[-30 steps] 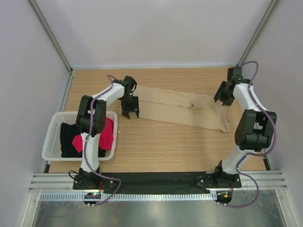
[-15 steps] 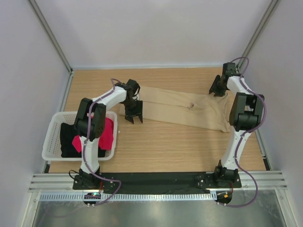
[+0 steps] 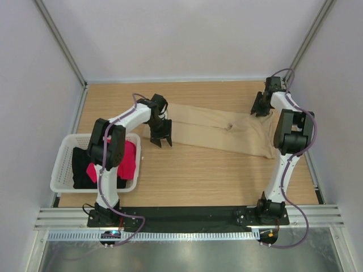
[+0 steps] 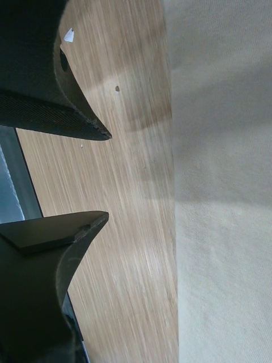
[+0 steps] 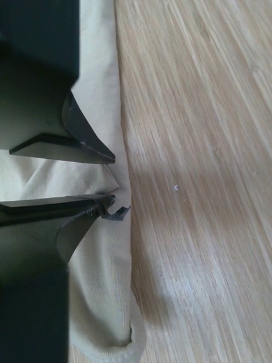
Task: Fold and stack the t-shirts
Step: Fold the tshirt
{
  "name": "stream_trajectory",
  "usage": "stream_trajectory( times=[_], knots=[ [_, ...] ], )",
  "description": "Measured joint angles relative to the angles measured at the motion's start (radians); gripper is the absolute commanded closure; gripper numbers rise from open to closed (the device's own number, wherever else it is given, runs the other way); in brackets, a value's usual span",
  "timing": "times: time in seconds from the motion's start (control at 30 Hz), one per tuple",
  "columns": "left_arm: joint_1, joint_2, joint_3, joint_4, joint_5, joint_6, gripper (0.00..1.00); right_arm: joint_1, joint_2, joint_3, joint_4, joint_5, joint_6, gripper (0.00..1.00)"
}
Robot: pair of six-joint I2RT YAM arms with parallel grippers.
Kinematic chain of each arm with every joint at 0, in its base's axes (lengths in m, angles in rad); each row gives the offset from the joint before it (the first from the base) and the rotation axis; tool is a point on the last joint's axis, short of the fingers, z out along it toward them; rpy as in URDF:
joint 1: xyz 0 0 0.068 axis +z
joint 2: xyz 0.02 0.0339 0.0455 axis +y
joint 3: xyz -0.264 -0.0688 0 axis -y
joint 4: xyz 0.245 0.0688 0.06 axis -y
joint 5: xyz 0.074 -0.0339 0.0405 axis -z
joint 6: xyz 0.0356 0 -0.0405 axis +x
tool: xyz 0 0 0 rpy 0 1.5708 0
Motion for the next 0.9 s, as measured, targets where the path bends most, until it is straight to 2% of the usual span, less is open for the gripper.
stream_trajectory(
  times=[0.37,0.67,0.9],
  knots=[
    [0.000,0.000,0.000,0.000,0.011,0.003,0.46,0.001,0.019,-0.005,0.008,0.012,-0.013,0.99],
    [0.000,0.000,0.002,0.000,0.016,0.003,0.46,0.004,0.005,-0.006,-0.001,0.088,0.007,0.99],
    [0.000,0.006,0.019,-0.004,0.018,0.015,0.46,0.005,-0.111,-0.017,0.000,0.178,0.018,0.99]
  ],
)
